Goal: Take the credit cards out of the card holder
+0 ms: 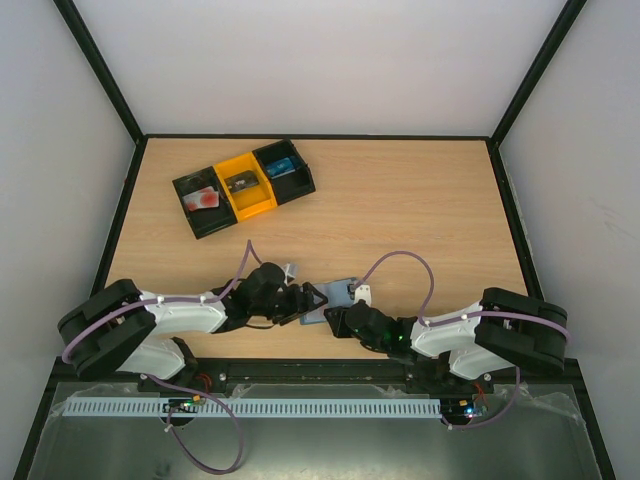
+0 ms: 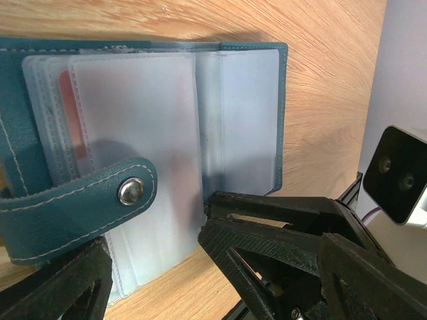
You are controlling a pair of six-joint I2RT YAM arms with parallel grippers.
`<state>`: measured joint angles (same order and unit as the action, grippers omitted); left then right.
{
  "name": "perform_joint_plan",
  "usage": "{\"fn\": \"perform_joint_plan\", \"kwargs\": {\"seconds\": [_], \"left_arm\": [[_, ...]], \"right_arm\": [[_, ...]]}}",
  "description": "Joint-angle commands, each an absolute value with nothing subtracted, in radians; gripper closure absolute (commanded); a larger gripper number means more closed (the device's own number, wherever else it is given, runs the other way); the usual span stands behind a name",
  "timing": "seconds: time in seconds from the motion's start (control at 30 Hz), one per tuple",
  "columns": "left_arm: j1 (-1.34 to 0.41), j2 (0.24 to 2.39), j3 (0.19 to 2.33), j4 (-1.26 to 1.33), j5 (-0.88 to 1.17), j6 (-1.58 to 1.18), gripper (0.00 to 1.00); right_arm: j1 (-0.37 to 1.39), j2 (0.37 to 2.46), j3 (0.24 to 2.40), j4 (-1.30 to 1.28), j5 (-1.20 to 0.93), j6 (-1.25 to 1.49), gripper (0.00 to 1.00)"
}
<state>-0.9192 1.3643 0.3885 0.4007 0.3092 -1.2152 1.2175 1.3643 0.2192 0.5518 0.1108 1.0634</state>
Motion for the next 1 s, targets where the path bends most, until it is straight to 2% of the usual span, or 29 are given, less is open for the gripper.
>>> {"fn": "perform_joint_plan", "kwargs": {"seconds": [0.0,0.97], "left_arm": [[-0.928,1.356,0.405,0.362,0.292,-1.201,0.14],[-0.933,1.386,0.405,0.397,0.296,-1.199,0.14]], "right_arm": [[1.215,1.357,0.209,0.566,0.14,1.074,0.79],[1.215,1.383,0.21,0.583,0.127,1.072,0.79]]}}
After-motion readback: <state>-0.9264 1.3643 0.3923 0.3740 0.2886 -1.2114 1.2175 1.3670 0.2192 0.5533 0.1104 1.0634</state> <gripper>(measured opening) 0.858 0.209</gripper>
